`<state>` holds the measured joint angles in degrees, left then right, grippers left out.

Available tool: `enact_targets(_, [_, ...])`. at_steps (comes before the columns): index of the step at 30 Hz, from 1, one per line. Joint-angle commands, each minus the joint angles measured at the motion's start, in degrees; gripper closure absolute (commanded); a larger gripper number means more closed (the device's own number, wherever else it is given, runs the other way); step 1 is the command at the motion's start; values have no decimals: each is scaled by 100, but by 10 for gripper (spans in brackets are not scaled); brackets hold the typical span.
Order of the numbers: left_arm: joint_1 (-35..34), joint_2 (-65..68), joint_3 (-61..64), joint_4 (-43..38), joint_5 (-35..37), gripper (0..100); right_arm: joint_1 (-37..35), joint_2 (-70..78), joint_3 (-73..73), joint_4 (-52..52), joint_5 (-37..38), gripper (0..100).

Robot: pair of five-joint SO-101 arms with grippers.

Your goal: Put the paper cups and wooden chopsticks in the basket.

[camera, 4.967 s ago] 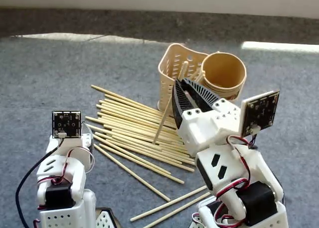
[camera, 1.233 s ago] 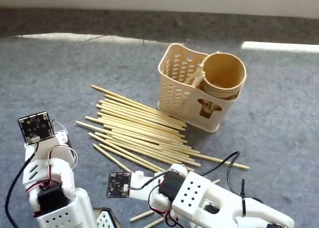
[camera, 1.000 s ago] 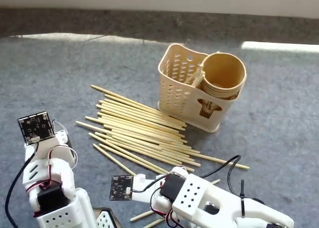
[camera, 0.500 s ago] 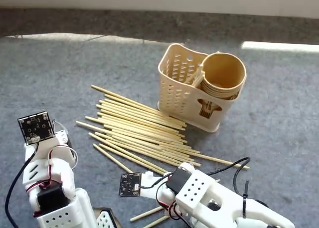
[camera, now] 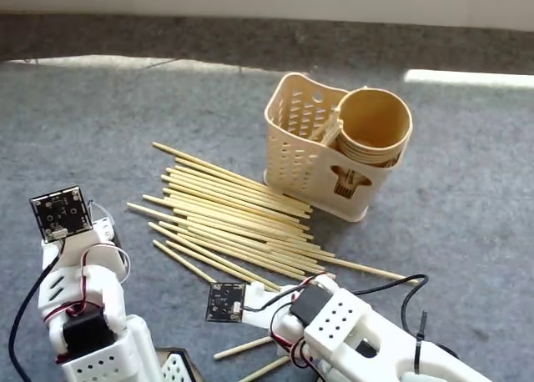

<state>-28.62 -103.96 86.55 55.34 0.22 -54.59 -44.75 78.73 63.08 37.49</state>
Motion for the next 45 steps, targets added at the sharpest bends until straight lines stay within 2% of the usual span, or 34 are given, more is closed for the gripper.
enact_targets(1, [119, -13, -13, -141, 35, 902, 75, 101, 215, -303, 18, 882])
enact_targets(5, [119, -13, 40, -149, 35, 902, 75, 101, 224, -312, 18, 896])
enact_targets(9, [295, -13, 66, -149, 18, 902, 57, 92, 198, -277, 44, 998])
enact_targets(13, [303, -13, 66, -149, 18, 902, 66, 40, 163, 57, 44, 993])
enact_targets(20, [303, -13, 75, -149, 18, 902, 75, 31, -1095, 1051, 44, 993])
enact_targets(30, [303, -13, 75, -141, 18, 902, 92, 31, -2343, 1587, 44, 993])
enact_targets(38, [303, -13, 75, -141, 18, 902, 910, 31, -3354, 1675, -9, 993])
enact_targets(45, [303, -13, 75, -141, 18, 902, 1051, 31, -4277, 1622, -905, 993])
